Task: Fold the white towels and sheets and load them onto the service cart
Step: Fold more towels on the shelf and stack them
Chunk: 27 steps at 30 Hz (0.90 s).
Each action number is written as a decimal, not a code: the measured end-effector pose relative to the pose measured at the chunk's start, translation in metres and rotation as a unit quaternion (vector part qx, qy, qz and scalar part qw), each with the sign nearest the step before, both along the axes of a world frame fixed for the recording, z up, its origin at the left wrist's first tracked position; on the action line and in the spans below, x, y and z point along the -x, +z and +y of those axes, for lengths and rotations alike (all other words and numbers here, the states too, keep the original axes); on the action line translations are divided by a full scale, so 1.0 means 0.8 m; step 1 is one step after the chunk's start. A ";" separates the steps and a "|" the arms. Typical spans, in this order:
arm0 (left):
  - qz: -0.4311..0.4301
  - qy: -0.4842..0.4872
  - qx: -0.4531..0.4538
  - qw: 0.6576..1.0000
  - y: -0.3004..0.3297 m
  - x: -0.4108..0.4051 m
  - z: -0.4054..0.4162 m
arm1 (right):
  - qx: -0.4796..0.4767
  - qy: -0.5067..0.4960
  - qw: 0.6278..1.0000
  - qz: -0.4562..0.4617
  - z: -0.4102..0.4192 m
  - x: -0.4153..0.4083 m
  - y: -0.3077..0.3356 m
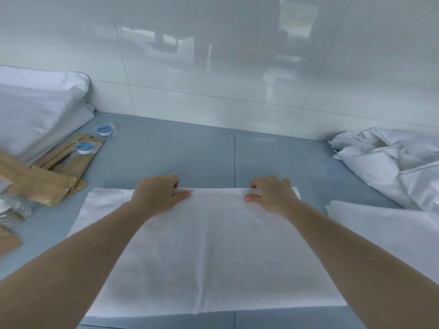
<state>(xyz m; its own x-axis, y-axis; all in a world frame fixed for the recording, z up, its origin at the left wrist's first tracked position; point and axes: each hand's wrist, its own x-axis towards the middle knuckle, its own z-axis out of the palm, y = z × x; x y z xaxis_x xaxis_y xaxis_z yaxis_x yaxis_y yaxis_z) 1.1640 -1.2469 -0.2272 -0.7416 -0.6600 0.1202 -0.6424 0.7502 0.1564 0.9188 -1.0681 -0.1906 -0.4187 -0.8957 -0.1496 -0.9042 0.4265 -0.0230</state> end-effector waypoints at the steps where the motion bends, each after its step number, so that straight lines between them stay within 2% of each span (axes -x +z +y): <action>1: -0.004 0.004 -0.005 1.000 0.001 -0.019 -0.011 | 0.009 0.021 0.999 -0.022 -0.014 -0.019 0.000; 6: -0.032 0.042 -0.014 0.999 0.007 -0.099 -0.055 | 0.048 0.107 0.988 -0.103 -0.101 -0.123 -0.005; 10: -0.027 0.030 -0.004 0.999 0.008 -0.145 -0.068 | 0.057 0.166 0.975 -0.136 -0.161 -0.204 -0.009; 14: 0.019 0.026 -0.023 0.999 0.007 -0.157 -0.071 | 0.076 0.153 0.976 -0.138 -0.181 -0.238 -0.018; 18: 0.069 0.065 -0.036 0.995 0.010 -0.156 -0.076 | 0.130 0.109 0.979 -0.113 -0.184 -0.239 -0.020; 23: 0.046 0.134 -0.028 0.989 0.006 -0.143 -0.071 | 0.168 0.077 0.981 -0.052 -0.185 -0.252 -0.037; 25: 0.037 0.163 0.019 0.986 0.008 -0.139 -0.064 | 0.200 0.069 0.977 -0.030 -0.178 -0.254 -0.037; 27: 0.055 0.150 0.067 0.985 0.013 -0.130 -0.050 | 0.255 0.078 0.964 0.007 -0.165 -0.254 -0.038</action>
